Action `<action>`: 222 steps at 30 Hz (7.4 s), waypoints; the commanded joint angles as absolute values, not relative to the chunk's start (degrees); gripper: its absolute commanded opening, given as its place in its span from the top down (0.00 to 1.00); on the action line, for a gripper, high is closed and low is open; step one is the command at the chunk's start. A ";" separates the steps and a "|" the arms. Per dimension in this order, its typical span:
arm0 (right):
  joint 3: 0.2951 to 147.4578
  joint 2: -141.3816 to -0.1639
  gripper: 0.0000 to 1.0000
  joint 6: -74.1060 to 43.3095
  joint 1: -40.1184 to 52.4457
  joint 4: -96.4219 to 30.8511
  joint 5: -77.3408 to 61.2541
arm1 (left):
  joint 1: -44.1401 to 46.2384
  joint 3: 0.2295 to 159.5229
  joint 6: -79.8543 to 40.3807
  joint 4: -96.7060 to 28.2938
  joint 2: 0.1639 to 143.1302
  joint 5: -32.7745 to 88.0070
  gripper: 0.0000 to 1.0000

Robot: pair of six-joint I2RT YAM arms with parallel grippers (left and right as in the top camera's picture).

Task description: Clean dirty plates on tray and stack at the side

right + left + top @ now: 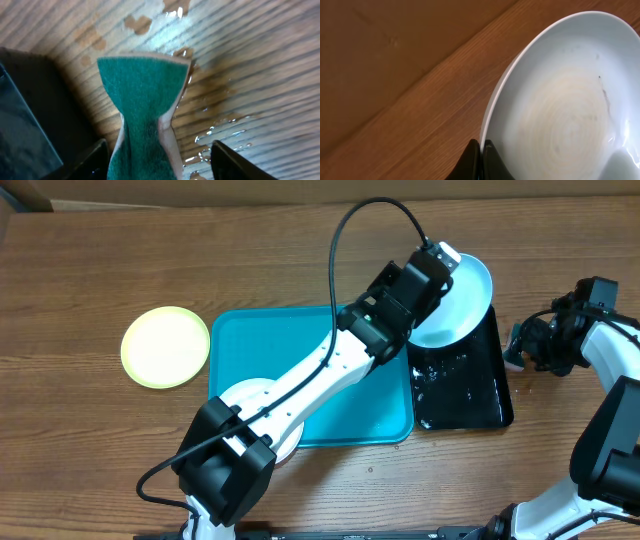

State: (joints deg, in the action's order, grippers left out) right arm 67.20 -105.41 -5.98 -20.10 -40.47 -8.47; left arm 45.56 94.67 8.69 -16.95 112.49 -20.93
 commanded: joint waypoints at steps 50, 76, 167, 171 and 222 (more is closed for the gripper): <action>81.82 -99.33 0.96 -4.08 -8.49 -71.72 -14.04 | 47.66 96.18 20.05 -2.85 112.49 -36.80 0.96; 60.31 -99.39 0.96 -6.22 -4.56 -51.37 -14.28 | 51.79 96.18 37.71 12.29 112.46 -45.63 0.96; 60.31 -99.39 0.37 -6.20 -4.56 -49.78 -14.24 | -25.80 83.00 -18.46 -58.43 101.89 6.48 0.18; 60.31 -99.39 0.29 -6.20 -4.56 -49.78 -14.24 | -25.80 83.00 -14.70 -59.37 101.86 15.03 0.16; 63.11 -99.44 0.96 -7.55 -4.45 -47.59 -12.71 | -8.62 82.98 -8.12 -68.71 98.65 23.42 0.42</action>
